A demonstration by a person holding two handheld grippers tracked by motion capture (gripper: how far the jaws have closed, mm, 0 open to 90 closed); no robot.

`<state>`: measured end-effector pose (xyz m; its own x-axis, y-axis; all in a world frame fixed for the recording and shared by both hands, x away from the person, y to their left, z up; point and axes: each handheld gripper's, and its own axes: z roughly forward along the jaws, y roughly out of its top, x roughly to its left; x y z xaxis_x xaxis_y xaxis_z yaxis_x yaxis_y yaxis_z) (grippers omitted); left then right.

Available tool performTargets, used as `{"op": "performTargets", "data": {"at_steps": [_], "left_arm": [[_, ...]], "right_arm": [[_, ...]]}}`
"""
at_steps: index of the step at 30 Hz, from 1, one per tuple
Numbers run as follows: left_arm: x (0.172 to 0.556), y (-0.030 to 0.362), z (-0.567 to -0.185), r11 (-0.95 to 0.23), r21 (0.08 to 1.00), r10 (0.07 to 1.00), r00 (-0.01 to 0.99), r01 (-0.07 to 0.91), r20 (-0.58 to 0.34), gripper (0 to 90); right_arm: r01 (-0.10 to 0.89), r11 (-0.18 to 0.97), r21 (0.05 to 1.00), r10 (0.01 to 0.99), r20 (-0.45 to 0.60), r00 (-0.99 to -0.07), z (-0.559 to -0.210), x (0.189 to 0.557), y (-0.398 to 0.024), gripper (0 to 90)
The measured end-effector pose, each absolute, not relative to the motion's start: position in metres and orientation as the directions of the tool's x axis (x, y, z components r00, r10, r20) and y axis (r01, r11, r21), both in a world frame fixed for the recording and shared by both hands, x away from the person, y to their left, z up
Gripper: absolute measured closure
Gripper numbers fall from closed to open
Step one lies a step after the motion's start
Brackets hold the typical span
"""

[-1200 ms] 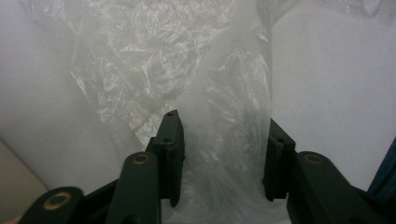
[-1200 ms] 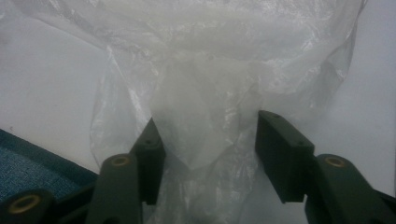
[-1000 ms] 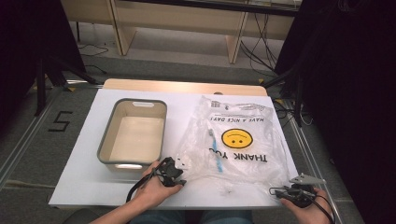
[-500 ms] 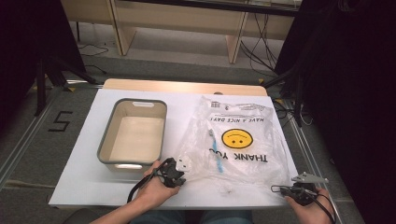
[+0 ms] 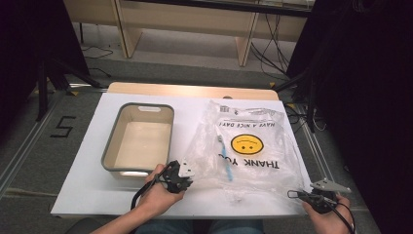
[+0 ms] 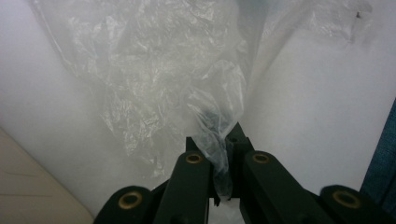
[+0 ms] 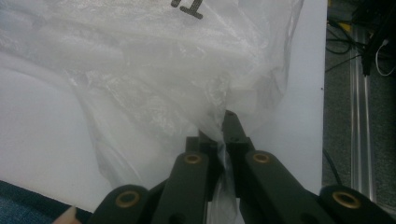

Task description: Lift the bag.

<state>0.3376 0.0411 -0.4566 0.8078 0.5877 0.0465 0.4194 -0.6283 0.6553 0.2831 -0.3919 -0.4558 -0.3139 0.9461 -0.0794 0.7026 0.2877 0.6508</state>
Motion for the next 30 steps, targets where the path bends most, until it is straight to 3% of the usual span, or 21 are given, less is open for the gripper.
{"op": "performTargets", "data": {"at_steps": [4, 11, 15, 24, 30], "left_arm": [[0.338, 0.041, -0.458, -0.631, 0.651, 0.586, 0.809, 0.423, 0.042, 89.3], [0.337, 0.04, -0.46, -0.634, 0.644, 0.585, 0.81, 0.428, 0.037, 89.3], [0.337, 0.04, -0.46, -0.635, 0.643, 0.585, 0.81, 0.428, 0.037, 89.3], [0.337, 0.04, -0.461, -0.638, 0.639, 0.582, 0.813, 0.43, 0.033, 89.3], [0.337, 0.039, -0.461, -0.643, 0.635, 0.577, 0.816, 0.428, 0.035, 89.3]], "right_arm": [[0.703, 0.279, 0.654, 0.945, -0.059, -0.321, -0.455, 0.283, -0.392, 88.8], [0.678, 0.264, 0.686, 0.937, -0.016, -0.349, -0.452, 0.281, -0.387, 50.1], [0.65, 0.27, 0.71, 0.922, 0.004, -0.388, -0.452, 0.28, -0.381, 37.0], [0.624, 0.312, 0.717, 0.878, 0.034, -0.478, -0.451, 0.28, -0.366, 21.8], [0.592, 0.365, 0.718, 0.853, -0.004, -0.521, -0.45, 0.279, -0.361, 18.5]]}}
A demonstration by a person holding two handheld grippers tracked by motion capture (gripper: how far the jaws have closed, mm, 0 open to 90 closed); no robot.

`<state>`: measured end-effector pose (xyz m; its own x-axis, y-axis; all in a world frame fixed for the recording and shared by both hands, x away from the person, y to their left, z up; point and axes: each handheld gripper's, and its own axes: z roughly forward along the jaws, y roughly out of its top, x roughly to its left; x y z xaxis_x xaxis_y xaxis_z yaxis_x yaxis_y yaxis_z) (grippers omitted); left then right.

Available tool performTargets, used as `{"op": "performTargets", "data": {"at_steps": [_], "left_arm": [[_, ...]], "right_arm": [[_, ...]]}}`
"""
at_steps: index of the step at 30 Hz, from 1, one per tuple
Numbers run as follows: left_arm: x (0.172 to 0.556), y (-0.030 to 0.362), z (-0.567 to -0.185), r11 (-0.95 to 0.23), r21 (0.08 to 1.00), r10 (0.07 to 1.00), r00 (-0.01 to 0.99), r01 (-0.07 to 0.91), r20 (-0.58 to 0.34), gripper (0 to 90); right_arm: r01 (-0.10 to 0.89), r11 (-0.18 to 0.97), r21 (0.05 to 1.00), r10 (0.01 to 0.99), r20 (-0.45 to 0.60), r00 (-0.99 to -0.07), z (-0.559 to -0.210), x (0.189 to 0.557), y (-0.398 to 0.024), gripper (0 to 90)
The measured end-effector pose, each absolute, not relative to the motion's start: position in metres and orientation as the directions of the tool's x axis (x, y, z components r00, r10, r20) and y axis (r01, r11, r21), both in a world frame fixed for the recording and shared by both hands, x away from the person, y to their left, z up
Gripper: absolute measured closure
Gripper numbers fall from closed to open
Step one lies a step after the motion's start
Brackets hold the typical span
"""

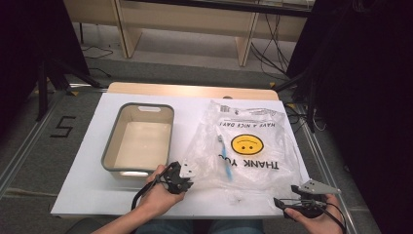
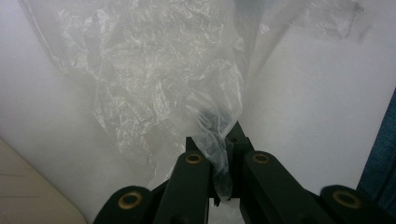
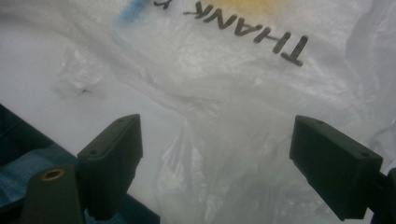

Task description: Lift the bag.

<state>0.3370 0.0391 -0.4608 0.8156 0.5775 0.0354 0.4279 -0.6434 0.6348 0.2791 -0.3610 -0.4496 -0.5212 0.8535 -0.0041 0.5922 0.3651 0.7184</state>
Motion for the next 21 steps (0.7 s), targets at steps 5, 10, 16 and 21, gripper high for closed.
{"op": "performTargets", "data": {"at_steps": [5, 10, 16, 21], "left_arm": [[0.337, 0.038, -0.462, -0.646, 0.631, 0.576, 0.817, 0.43, 0.032, 89.3], [0.337, 0.039, -0.461, -0.641, 0.635, 0.578, 0.815, 0.431, 0.031, 89.3], [0.338, 0.039, -0.462, -0.647, 0.63, 0.574, 0.818, 0.431, 0.03, 89.3], [0.338, 0.039, -0.462, -0.646, 0.63, 0.575, 0.818, 0.431, 0.03, 89.2]], "right_arm": [[0.577, 0.346, 0.74, 0.873, -0.029, -0.487, -0.44, 0.278, -0.369, 17.8], [0.594, 0.402, 0.697, 0.838, -0.018, -0.546, -0.451, 0.279, -0.359, 16.2], [0.615, 0.466, 0.636, 0.806, -0.019, -0.592, -0.462, 0.28, -0.351, 13.5], [0.625, 0.511, 0.59, 0.795, -0.048, -0.605, -0.47, 0.283, -0.351, 17.3]]}}
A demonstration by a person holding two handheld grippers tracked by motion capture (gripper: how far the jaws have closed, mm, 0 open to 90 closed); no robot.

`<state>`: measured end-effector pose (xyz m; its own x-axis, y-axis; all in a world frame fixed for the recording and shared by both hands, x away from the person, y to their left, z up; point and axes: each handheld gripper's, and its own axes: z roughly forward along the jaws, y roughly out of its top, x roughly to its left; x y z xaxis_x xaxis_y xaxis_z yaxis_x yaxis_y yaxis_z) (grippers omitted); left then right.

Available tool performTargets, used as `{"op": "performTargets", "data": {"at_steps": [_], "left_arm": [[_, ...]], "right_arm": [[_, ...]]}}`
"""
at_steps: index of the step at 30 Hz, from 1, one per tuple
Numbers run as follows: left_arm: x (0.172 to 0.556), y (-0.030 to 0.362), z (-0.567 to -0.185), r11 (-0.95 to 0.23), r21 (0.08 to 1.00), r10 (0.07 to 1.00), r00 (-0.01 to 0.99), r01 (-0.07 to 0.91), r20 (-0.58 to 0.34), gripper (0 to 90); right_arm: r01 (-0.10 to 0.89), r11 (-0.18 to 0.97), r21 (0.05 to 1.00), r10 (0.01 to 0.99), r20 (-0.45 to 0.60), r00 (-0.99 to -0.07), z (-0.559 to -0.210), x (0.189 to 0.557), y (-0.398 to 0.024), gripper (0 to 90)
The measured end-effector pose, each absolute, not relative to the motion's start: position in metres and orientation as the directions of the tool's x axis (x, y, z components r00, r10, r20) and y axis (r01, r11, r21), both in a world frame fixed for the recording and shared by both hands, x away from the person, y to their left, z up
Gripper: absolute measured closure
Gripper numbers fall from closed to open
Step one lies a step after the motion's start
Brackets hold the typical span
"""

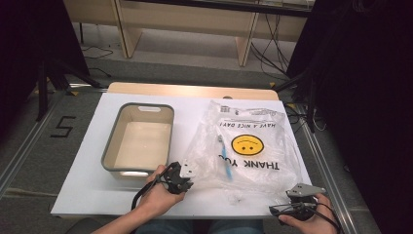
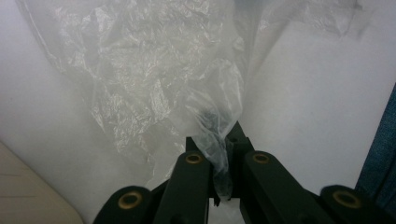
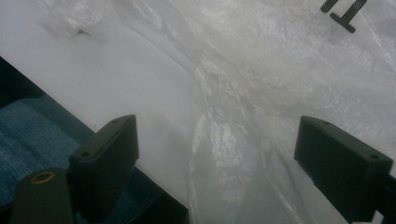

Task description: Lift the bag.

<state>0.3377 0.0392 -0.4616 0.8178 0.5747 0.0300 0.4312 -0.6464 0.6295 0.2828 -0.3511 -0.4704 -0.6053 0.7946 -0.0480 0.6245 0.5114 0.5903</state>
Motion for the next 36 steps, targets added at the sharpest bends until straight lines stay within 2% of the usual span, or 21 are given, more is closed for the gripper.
{"op": "performTargets", "data": {"at_steps": [6, 12, 19, 26, 36], "left_arm": [[0.338, 0.039, -0.462, -0.645, 0.631, 0.576, 0.817, 0.431, 0.03, 89.3], [0.338, 0.04, -0.462, -0.648, 0.634, 0.574, 0.818, 0.421, 0.043, 89.3], [0.337, 0.039, -0.458, -0.634, 0.666, 0.572, 0.818, 0.393, 0.062, 89.4], [0.336, 0.041, -0.452, -0.61, 0.705, 0.579, 0.811, 0.361, 0.085, 89.4], [0.337, 0.046, -0.438, -0.555, 0.769, 0.608, 0.786, 0.318, 0.114, 89.4]], "right_arm": [[0.643, 0.495, 0.585, 0.809, -0.041, -0.586, -0.473, 0.285, -0.362, 37.9], [0.653, 0.471, 0.593, 0.823, -0.028, -0.568, -0.471, 0.286, -0.367, 64.7], [0.667, 0.445, 0.597, 0.836, -0.009, -0.549, -0.472, 0.289, -0.369, 86.9], [0.674, 0.421, 0.606, 0.852, -0.01, -0.523, -0.467, 0.288, -0.369, 90.0], [0.619, 0.352, 0.702, 0.886, -0.036, -0.463, -0.45, 0.287, -0.374, 90.0]]}}
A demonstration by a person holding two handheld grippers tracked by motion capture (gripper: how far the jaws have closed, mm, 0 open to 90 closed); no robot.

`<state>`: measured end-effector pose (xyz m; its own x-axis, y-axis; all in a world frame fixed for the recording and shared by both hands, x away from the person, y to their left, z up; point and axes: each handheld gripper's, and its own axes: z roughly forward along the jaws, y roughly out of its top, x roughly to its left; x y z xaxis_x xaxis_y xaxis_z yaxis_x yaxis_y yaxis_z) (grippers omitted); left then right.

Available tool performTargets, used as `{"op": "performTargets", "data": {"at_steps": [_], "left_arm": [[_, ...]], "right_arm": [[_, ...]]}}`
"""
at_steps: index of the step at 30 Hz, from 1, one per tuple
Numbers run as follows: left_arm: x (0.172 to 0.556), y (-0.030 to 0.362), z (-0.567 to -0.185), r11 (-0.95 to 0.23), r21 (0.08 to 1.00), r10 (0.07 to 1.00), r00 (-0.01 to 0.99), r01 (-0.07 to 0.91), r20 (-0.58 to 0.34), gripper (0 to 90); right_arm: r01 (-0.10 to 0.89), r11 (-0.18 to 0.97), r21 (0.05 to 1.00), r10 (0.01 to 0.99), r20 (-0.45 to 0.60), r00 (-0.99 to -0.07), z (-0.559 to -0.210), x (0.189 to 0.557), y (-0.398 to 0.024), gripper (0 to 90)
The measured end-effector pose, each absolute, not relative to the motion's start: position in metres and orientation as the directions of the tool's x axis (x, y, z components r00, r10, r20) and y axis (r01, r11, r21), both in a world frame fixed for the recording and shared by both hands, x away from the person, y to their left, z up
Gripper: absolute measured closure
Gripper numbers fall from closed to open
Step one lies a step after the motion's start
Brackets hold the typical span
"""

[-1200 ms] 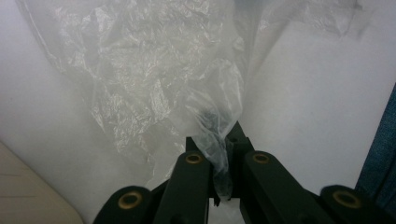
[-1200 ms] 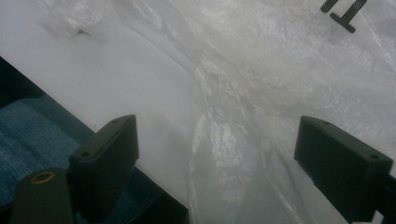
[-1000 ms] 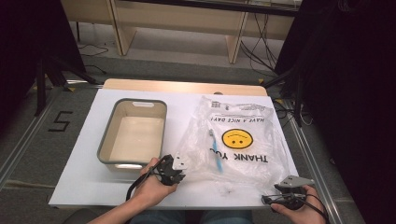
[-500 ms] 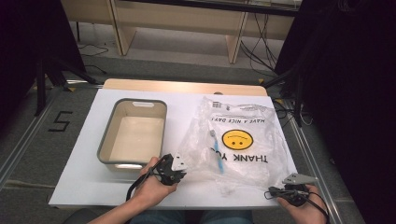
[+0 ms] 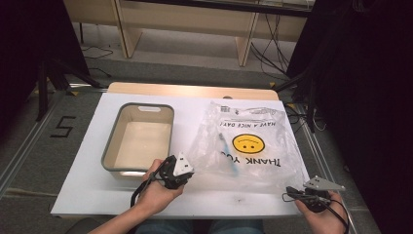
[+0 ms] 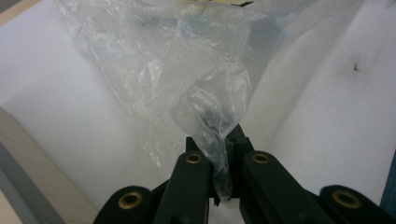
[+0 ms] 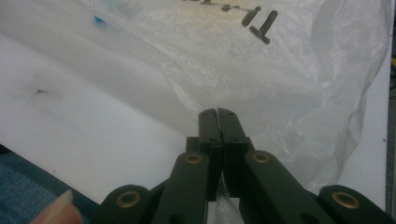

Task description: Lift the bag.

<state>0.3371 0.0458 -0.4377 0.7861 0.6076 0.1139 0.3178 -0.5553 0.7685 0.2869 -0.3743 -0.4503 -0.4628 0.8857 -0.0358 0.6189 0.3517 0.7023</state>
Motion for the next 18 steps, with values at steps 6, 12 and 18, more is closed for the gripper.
{"op": "performTargets", "data": {"at_steps": [6, 12, 18], "left_arm": [[0.336, 0.043, -0.43, -0.545, 0.787, 0.602, 0.788, 0.29, 0.127, 89.5], [0.335, 0.042, -0.421, -0.53, 0.806, 0.601, 0.787, 0.265, 0.137, 89.4], [0.336, 0.04, -0.412, -0.514, 0.822, 0.603, 0.785, 0.244, 0.144, 89.4]], "right_arm": [[0.591, 0.333, 0.735, 0.899, -0.059, -0.434, -0.444, 0.286, -0.375, 90.0], [0.548, 0.31, 0.777, 0.916, -0.088, -0.392, -0.437, 0.284, -0.376, 90.0], [0.511, 0.286, 0.81, 0.931, -0.11, -0.348, -0.43, 0.284, -0.375, 90.0]]}}
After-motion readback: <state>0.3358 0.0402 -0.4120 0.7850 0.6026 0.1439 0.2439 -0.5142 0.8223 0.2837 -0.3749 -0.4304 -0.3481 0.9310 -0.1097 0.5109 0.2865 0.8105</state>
